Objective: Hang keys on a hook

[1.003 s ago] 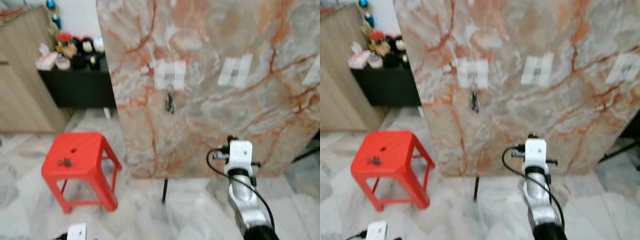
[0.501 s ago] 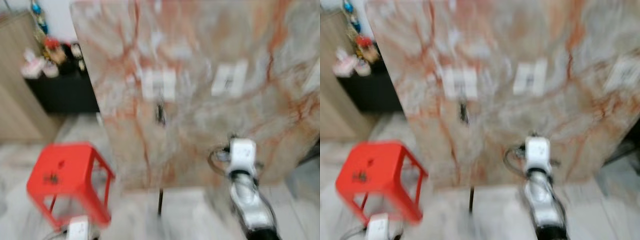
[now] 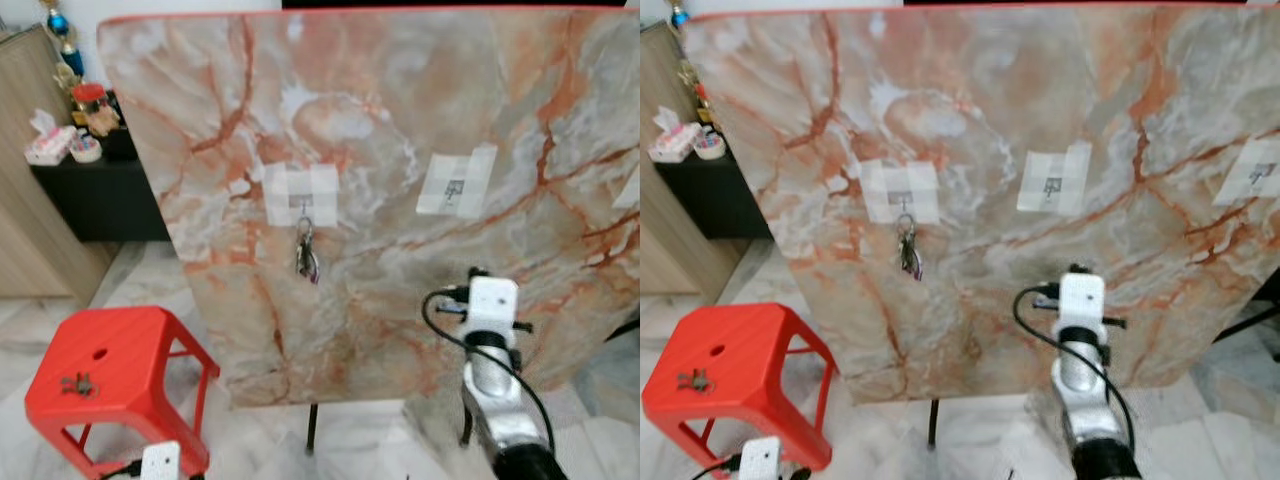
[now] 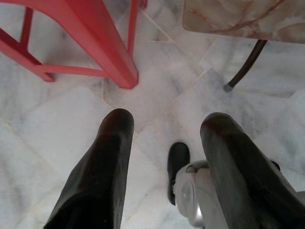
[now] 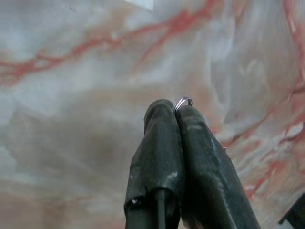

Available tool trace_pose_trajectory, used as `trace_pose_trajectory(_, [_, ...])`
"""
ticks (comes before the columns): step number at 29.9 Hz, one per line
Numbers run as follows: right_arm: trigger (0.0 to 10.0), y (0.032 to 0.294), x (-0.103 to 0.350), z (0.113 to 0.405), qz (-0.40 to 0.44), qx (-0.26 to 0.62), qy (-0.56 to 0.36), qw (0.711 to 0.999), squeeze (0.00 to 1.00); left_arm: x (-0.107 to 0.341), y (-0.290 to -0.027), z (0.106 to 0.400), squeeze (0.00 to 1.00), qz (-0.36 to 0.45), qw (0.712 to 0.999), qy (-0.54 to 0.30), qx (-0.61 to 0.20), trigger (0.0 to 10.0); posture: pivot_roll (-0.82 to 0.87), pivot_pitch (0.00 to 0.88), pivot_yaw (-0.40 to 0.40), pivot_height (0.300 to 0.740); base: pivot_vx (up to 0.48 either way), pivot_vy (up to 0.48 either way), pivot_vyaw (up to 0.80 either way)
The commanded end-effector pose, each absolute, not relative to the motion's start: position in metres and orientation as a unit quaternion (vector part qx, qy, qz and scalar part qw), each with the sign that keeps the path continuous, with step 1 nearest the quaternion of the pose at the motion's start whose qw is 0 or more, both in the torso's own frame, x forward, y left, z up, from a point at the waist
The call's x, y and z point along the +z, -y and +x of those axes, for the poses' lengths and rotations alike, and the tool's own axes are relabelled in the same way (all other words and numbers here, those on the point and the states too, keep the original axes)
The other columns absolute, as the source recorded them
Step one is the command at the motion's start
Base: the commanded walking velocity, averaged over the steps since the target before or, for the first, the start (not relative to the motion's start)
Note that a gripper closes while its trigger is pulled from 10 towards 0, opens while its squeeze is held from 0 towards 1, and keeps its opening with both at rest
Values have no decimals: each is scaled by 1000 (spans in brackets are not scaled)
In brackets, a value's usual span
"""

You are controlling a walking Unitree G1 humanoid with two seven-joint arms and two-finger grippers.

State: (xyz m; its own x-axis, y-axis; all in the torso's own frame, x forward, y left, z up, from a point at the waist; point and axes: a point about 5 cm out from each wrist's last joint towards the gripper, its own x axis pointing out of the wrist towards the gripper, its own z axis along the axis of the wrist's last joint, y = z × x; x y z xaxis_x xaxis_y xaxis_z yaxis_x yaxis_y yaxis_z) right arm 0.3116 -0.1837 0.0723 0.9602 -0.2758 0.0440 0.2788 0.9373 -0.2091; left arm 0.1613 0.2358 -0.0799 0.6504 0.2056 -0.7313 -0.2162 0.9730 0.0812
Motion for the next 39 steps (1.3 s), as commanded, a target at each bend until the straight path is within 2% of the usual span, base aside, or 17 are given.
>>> trace_pose_trajectory(1, [10000,177,81,316,-119,-133,24,984,0,-81,-239,157,0,-1,906,-407,119,10000,22,0,-36,736,0,0,0])
trace_pose_trajectory(12, [10000,166,123,329,-209,-139,130,959,0,-80,-239,159,0,-2,907,-403,119,10000,23,0,-31,736,0,0,0])
trace_pose_trajectory(30, [10000,167,122,343,-250,-122,93,956,0,-79,-241,161,0,-3,908,-400,122,10000,21,0,-29,736,0,0,0])
trace_pose_trajectory(39, [10000,166,125,345,-281,-106,105,948,0,-79,-239,161,0,-4,909,-399,123,10000,19,0,-29,736,0,0,0])
